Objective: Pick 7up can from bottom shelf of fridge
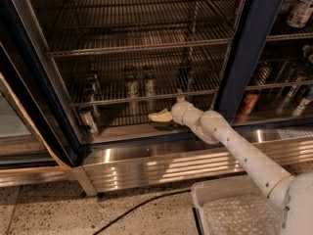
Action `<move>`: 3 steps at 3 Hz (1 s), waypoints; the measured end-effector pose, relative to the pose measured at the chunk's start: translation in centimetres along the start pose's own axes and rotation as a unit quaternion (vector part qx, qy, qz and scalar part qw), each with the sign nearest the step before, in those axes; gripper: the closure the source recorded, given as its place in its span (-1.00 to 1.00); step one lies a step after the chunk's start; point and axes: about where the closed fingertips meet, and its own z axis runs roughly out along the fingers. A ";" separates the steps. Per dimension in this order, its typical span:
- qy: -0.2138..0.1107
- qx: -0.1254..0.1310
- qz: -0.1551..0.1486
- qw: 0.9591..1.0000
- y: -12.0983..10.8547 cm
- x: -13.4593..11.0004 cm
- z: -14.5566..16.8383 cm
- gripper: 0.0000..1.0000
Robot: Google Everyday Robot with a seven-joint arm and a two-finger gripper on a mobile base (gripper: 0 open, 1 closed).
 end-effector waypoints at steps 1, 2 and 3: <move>0.000 0.000 0.000 1.000 0.0 0.0 0.0 -1.00; -0.018 0.006 0.007 1.000 1.5 0.4 2.2 -1.00; -0.032 0.026 0.004 0.999 2.2 0.4 4.2 -1.00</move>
Offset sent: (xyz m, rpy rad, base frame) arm 0.0136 0.0547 -0.0235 0.0867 -0.0446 -0.0311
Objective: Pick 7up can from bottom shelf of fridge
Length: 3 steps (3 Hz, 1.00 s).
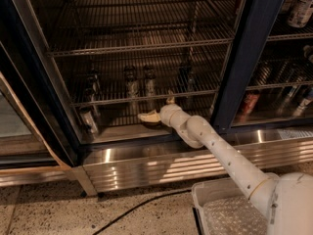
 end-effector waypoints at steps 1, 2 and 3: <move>-0.011 0.023 -0.013 1.000 0.2 -1.0 1.7 -1.00; -0.011 0.047 -0.025 0.999 -0.6 -1.6 3.2 -1.00; -0.005 0.068 -0.026 0.997 -1.9 -1.3 4.2 -1.00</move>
Offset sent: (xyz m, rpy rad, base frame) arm 0.0469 0.0187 0.0185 -0.0447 -0.0925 -0.1447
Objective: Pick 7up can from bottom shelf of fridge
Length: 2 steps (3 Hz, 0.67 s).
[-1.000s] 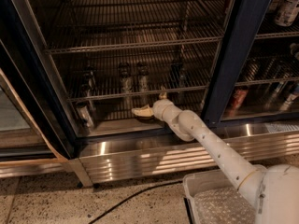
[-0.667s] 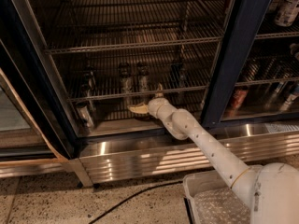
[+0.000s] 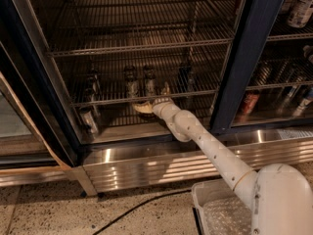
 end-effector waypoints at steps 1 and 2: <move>0.006 0.011 0.018 1.000 -1.1 1.1 1.1 -1.00; 0.011 0.022 0.050 0.998 -2.8 2.2 1.4 -1.00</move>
Offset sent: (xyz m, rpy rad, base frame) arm 0.0383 -0.0299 -0.0252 0.0915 0.0753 -0.0810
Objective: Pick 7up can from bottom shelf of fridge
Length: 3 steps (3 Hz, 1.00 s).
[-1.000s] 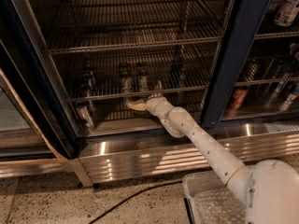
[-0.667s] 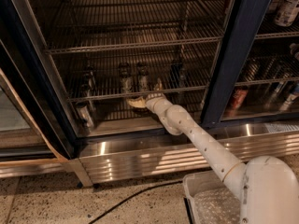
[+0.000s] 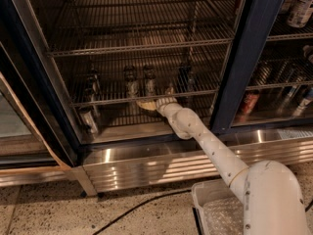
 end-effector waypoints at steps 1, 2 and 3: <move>0.000 0.000 0.000 1.000 0.0 0.0 0.0 -1.00; 0.000 0.000 0.000 1.000 0.0 0.0 0.0 -0.80; -0.003 0.004 -0.002 1.000 -0.3 -0.2 0.4 -0.66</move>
Offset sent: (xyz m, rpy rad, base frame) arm 0.0000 0.0000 0.0000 0.0000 0.0000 0.0000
